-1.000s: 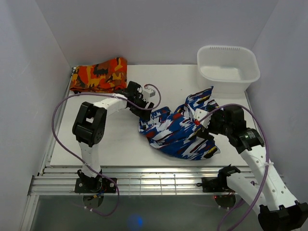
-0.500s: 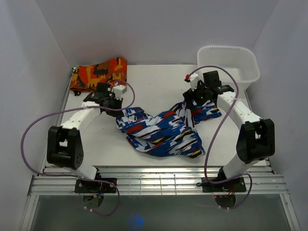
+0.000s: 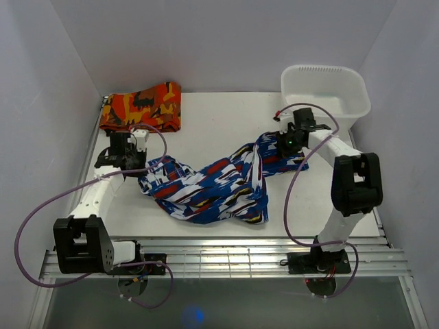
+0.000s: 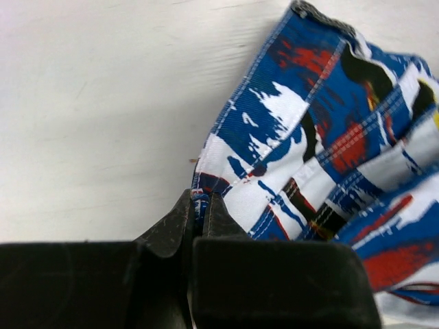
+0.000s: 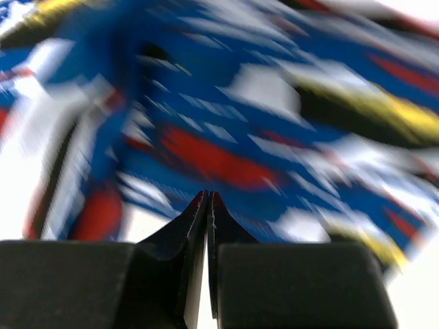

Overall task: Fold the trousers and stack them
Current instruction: Flatten the trousers out

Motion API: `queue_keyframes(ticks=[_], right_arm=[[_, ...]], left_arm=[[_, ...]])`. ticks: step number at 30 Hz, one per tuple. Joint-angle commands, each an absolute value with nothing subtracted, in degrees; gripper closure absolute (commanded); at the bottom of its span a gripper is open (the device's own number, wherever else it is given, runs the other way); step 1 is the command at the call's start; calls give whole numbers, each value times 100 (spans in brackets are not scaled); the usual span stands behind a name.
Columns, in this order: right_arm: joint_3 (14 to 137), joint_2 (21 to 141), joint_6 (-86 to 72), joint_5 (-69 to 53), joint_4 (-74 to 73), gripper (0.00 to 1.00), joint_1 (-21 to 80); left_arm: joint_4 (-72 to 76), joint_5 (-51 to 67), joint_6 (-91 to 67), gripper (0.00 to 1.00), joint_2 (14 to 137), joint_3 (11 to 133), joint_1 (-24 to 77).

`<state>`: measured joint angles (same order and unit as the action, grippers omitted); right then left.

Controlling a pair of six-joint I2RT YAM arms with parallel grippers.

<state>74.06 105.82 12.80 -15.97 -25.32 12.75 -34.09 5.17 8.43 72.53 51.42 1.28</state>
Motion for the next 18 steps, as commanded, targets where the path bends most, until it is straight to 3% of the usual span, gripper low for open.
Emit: queue_keyframes(ticks=[1,6,10,11,13,18], right_arm=[[7041,9171,1335,-1757,-2329,92,354],[6855,8298,2362,-2319,-2873,92,-659],[7197,8384,2008,-3092,-3156,23,-546],[7259,8454,1847,-3137,-3042,13,-301],[7400,8717,1601,-3129,-2892,4,-10],[7418,9105,2177,-2507,-2120,2,1554]], left_arm=[[-3103,211,519,100,7057,5168,-551],[-3006,615,466,100,7461,5291,-896],[-3006,686,352,100,7673,5370,-905],[-3015,572,317,100,7664,5388,-905],[-3120,510,255,100,7647,5431,-914],[-3444,396,71,100,7550,5581,-984]])
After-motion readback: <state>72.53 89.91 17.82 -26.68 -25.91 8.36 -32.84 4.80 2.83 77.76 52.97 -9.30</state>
